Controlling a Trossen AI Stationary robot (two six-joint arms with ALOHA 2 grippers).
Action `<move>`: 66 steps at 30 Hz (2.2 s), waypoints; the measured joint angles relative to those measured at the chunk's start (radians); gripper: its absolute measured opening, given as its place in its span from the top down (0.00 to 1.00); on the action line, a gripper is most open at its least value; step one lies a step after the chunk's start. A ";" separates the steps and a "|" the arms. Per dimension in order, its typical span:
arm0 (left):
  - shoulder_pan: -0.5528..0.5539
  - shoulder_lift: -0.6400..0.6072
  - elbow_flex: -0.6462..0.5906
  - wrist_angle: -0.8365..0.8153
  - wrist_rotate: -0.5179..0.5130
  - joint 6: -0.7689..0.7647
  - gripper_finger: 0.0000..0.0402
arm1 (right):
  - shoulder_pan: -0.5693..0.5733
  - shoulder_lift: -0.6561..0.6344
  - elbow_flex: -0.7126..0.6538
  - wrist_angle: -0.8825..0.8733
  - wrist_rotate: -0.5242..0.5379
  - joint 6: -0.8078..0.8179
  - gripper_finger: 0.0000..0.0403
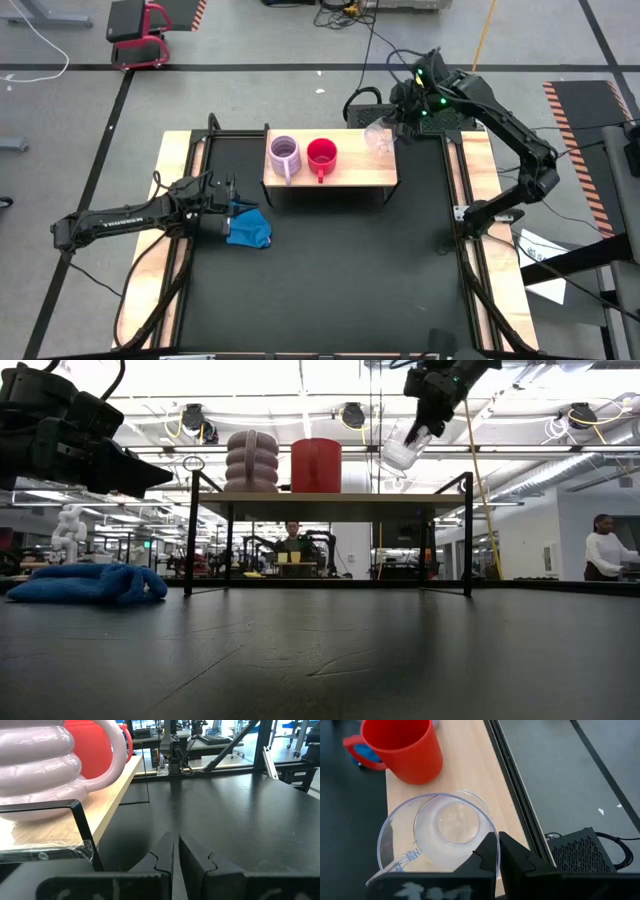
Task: Stack small to large cups/mugs on shelf
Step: Put the transparent mug on the shelf
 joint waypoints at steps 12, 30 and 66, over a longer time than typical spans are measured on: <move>0.000 0.000 0.000 -0.006 0.000 0.001 0.92 | 0.091 0.160 0.199 -0.224 0.160 0.044 1.00; 0.000 0.000 0.000 -0.029 0.000 0.019 0.92 | 0.154 0.206 0.208 -0.273 0.262 0.103 1.00; 0.000 0.000 0.000 -0.025 0.001 0.008 0.92 | 0.238 0.212 0.207 -0.295 0.261 0.161 1.00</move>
